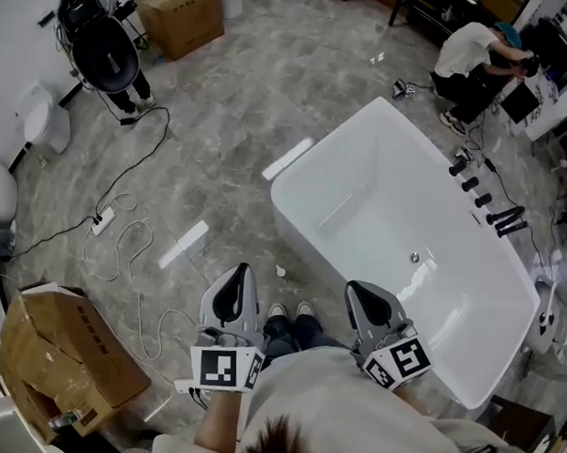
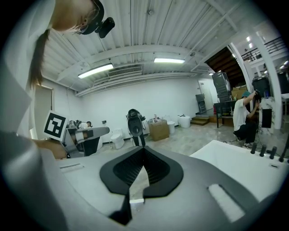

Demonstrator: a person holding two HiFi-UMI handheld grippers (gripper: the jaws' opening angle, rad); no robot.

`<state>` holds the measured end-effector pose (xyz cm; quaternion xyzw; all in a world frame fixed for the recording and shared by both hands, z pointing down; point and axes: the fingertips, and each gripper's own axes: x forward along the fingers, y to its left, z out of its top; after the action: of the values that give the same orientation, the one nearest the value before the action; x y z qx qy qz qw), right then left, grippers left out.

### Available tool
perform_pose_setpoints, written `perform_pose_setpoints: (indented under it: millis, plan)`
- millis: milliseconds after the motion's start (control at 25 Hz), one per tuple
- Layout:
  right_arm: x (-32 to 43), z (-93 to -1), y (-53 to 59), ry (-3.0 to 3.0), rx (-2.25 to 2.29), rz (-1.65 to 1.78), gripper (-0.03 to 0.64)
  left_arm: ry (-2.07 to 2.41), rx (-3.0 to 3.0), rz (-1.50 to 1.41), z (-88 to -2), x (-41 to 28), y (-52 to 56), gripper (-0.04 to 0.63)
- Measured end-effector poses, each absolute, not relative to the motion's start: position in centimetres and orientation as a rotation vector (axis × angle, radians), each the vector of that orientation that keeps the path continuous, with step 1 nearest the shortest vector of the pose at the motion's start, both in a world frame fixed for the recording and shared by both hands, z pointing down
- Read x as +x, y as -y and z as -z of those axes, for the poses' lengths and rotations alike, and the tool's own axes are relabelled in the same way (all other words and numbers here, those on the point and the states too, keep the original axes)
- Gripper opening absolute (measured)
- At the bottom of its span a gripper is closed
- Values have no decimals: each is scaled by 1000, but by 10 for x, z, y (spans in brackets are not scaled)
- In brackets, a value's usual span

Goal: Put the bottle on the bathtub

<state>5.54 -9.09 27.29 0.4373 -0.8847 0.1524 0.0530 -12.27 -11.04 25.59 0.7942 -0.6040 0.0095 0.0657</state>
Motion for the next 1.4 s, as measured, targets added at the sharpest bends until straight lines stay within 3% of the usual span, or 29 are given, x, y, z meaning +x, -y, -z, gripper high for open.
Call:
perform_pose_setpoints:
  millis: [800, 1400]
  plan:
    - [63, -221, 90, 2752, 1444, -333, -2, 1927, 2376, 51, -206, -147, 74, 48]
    - [69, -227, 91, 2726, 1507, -345, -2, 1930, 2247, 38, -231, -166, 62, 48]
